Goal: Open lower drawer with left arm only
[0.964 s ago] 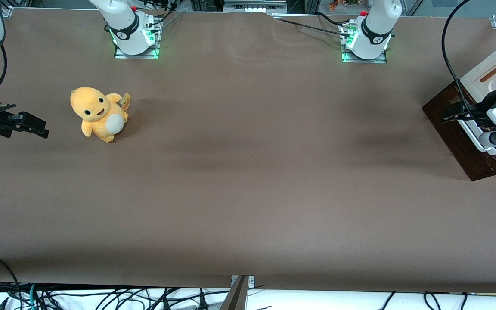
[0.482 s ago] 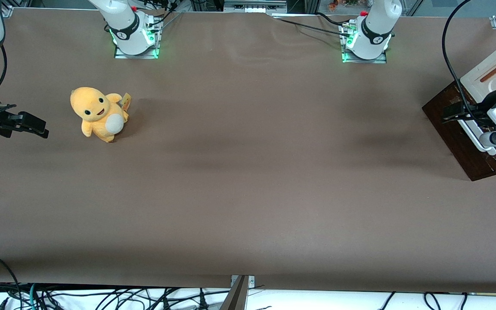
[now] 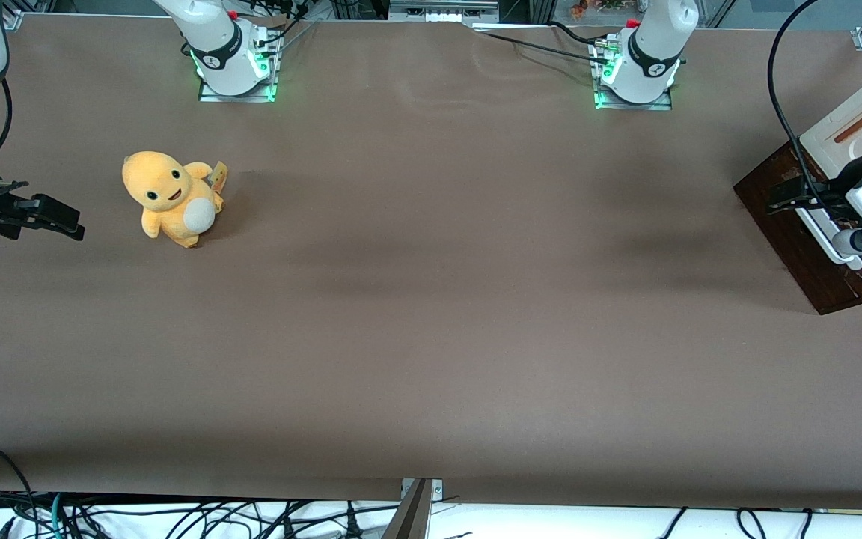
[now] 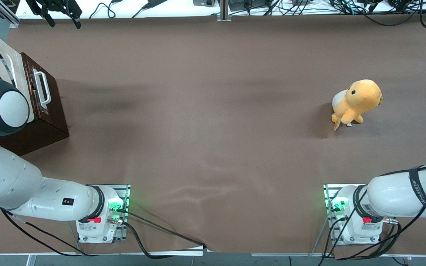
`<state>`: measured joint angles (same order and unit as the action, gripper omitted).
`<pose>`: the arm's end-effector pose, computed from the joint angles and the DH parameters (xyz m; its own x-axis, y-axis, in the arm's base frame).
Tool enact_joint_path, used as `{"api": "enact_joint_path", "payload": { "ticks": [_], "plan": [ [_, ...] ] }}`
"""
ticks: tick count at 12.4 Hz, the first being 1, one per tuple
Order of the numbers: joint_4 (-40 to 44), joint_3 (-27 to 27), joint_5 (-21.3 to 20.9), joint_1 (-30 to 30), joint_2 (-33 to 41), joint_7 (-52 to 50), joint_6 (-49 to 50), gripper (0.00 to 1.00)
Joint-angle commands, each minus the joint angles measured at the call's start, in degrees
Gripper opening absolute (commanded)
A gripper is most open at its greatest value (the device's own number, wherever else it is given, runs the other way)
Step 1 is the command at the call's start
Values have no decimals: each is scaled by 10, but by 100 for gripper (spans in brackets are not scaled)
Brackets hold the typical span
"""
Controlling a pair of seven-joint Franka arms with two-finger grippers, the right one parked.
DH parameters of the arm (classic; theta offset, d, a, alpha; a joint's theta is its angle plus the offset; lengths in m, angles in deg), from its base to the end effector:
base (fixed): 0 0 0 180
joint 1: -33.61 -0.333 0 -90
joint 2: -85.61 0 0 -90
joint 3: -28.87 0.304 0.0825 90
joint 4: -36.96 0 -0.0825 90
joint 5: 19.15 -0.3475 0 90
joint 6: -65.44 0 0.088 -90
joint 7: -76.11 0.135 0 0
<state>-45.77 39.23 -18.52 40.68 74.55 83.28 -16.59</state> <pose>0.5492 0.0215 0.5263 0.9771 -0.0666 -0.2021 -0.0677 -0.9977 0.0017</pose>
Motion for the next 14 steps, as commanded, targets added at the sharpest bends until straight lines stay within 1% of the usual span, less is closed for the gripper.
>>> {"api": "enact_joint_path", "payload": {
  "ticks": [1,5,6,7,8,11,12,14],
  "plan": [
    [10,2,4,2,-5,3,6,100],
    [12,2,-4,2,-5,2,6,100],
    [12,1,-15,3,-5,2,6,100],
    [12,0,-40,4,-4,3,6,100],
    [12,-5,-57,5,-4,2,6,100],
    [8,-8,-62,6,-5,-11,6,100],
    [6,-8,-76,13,-11,-22,6,100],
    [5,-9,-133,44,-21,-61,7,100]
  ]
}}
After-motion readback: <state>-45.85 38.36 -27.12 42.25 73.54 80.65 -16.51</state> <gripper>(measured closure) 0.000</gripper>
